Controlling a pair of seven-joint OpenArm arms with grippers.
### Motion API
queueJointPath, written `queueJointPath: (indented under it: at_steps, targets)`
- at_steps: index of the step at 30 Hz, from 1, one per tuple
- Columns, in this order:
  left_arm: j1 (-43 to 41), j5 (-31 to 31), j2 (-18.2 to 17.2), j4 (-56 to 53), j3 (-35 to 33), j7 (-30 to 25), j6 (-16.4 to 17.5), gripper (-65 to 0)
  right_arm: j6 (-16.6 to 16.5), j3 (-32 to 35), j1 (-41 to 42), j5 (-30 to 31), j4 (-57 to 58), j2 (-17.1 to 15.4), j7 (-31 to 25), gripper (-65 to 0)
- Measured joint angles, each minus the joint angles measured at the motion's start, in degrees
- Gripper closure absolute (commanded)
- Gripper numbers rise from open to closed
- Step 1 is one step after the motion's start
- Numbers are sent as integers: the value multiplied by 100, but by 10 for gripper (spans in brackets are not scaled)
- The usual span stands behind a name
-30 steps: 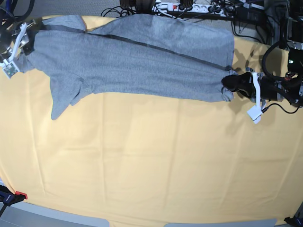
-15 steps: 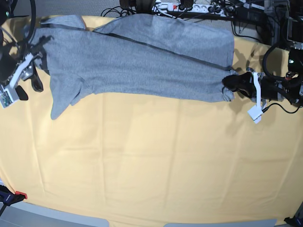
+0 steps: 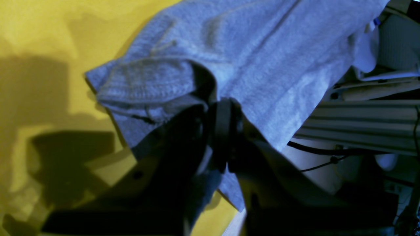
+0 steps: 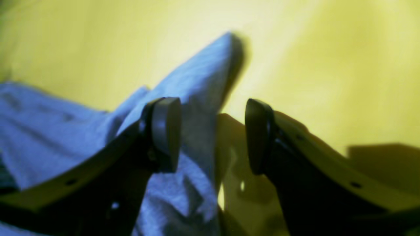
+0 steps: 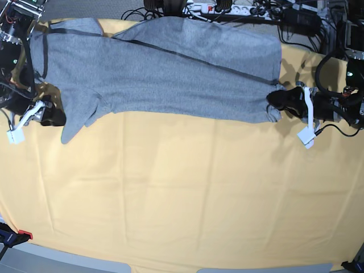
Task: Layout the t-shirt on the table in an organized manner, then fold the t-shirt properly
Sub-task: 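Hold the left corner and move the right gripper to regrasp its corner, then pull both held corners toward the robot to drag the shirt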
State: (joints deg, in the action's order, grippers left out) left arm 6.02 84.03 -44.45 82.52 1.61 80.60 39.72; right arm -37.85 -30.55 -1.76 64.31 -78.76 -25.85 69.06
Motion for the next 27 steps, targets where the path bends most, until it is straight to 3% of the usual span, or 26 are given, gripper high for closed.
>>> queueJointPath:
  at_steps: [8, 15, 27]
  targets:
    - [0, 0, 0, 0, 0, 2, -2, 0, -166, -7, 0, 522, 326, 173, 334, -333]
    - [0, 0, 0, 0, 0, 2, 0, 0, -168, -7, 39, 1832, 326, 144, 1104, -333]
    - [0, 0, 0, 0, 0, 2, 0, 0, -168, -7, 81, 1871, 326, 144, 1180, -333]
